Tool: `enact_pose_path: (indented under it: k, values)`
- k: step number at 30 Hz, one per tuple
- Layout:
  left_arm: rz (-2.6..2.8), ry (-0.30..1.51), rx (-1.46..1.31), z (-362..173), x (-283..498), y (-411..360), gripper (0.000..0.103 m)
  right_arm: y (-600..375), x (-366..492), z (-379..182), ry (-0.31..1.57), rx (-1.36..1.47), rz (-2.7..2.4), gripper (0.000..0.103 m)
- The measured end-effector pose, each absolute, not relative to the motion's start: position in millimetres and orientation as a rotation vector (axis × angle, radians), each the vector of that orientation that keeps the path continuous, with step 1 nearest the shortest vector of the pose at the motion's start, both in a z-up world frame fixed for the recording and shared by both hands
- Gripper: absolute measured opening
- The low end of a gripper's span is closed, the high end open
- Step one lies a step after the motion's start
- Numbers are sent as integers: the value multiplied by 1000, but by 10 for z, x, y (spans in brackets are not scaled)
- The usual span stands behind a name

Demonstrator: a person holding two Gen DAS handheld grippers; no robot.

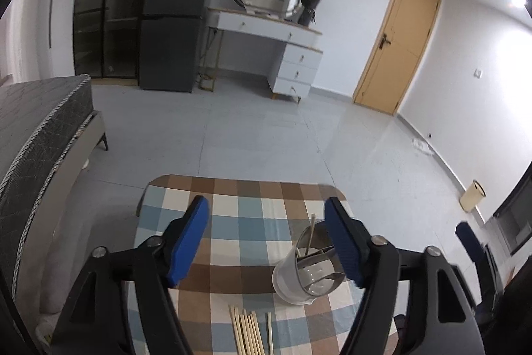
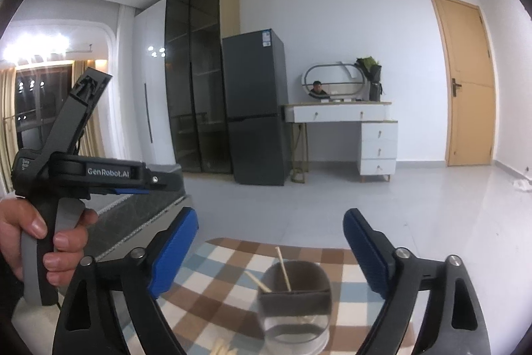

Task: Organize utensils
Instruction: 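Raise both open tools away from the holder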

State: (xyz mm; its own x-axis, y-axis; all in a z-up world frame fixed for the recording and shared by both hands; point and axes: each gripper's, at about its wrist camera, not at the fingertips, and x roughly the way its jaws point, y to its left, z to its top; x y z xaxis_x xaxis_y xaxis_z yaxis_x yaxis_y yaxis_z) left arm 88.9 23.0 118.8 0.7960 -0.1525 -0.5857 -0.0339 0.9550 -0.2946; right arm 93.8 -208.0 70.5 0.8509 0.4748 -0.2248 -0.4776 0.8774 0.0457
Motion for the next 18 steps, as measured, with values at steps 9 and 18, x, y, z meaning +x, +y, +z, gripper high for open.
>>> enact_pose_path:
  k: [9, 18]
  values:
    - [-44, 571, -277, 1243, 523, 177, 82, -2075, 346, 760, 190, 58, 476, 98]
    - [-3, 509, -258, 1159, 180, 261, 94, -2132, 42, 782, 177, 92, 420, 103]
